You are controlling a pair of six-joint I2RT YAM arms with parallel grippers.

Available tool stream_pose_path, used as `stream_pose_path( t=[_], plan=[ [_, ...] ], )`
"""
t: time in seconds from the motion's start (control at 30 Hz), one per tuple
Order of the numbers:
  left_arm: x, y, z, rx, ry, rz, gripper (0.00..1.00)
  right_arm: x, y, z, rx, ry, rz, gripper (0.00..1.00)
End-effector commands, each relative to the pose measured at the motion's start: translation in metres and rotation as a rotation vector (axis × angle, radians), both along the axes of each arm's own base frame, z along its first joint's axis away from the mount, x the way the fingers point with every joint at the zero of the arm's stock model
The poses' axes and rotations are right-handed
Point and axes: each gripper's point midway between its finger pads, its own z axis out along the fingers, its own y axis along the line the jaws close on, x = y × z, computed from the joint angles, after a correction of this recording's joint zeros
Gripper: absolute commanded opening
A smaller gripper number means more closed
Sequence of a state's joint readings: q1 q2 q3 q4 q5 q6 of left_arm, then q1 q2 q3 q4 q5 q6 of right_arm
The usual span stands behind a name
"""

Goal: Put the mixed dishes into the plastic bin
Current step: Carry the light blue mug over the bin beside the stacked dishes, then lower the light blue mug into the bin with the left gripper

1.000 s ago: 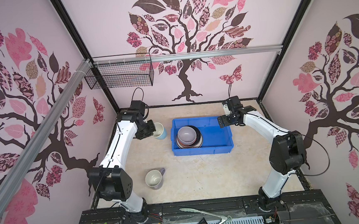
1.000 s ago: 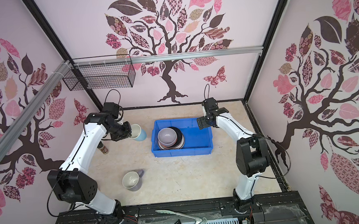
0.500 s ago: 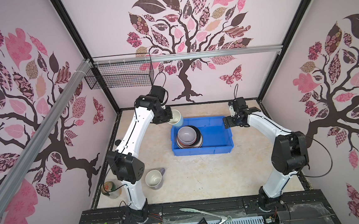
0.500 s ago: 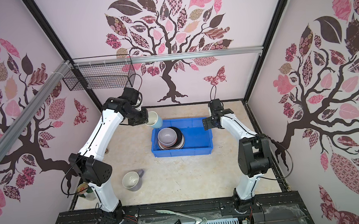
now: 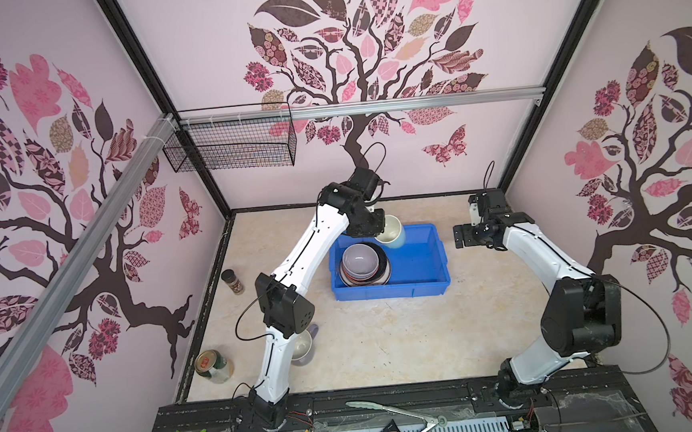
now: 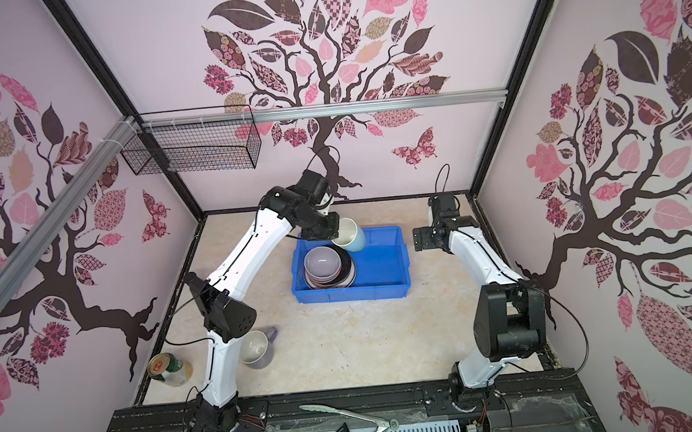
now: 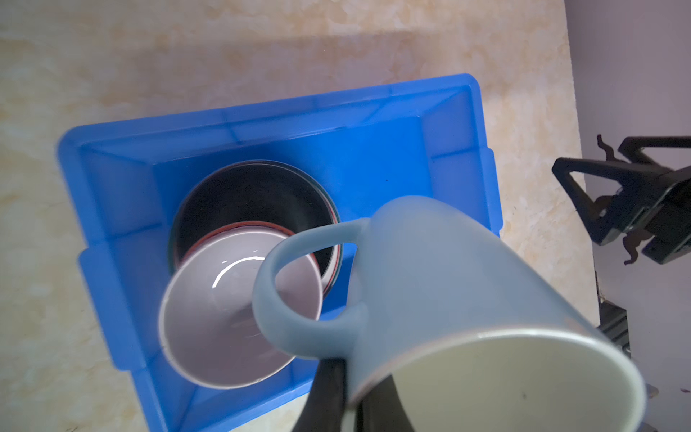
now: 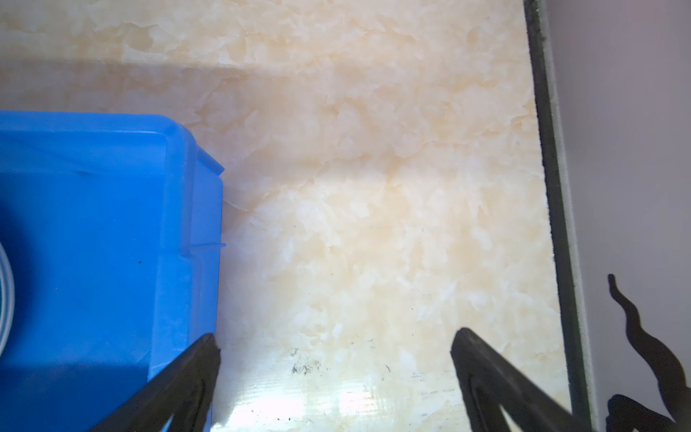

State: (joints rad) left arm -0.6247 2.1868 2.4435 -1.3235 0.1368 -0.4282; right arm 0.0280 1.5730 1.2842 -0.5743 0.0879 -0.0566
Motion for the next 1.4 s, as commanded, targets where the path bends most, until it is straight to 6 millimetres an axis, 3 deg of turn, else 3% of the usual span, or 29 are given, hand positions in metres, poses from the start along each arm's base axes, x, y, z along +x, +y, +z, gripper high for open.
stream_pose_path(
  t=[0.0, 0.13, 0.33, 0.53, 0.8, 1.0, 1.37],
  plan=[
    [-0.003, -0.039, 0.012, -0.1, -0.028, -0.055, 0.0, -0.009, 0.004, 0.025, -0.005, -0.059, 0.034, 0.99],
    [-0.017, -0.062, -0.013, -0.093, 0.026, -0.1, 0.0, -0.019, 0.002, 0.025, -0.017, -0.055, 0.038, 1.0],
    [-0.036, -0.081, -0.046, -0.016, 0.049, -0.165, 0.0, -0.032, 0.003, 0.014, 0.001, -0.013, 0.025, 0.99],
    [-0.038, -0.086, -0.078, 0.057, 0.059, -0.2, 0.0, -0.04, 0.001, 0.008, -0.003, 0.012, 0.013, 1.0],
    [-0.036, -0.075, -0.118, 0.168, 0.081, -0.22, 0.0, -0.047, 0.0, 0.009, 0.001, 0.021, -0.004, 1.0],
    [-0.035, -0.076, -0.126, 0.171, 0.074, -0.223, 0.0, -0.055, 0.004, 0.016, 0.024, 0.055, 0.001, 0.99],
    [-0.035, -0.083, -0.137, 0.169, 0.075, -0.248, 0.1, -0.052, 0.005, 0.027, 0.033, 0.033, 0.005, 0.99]
  ],
)
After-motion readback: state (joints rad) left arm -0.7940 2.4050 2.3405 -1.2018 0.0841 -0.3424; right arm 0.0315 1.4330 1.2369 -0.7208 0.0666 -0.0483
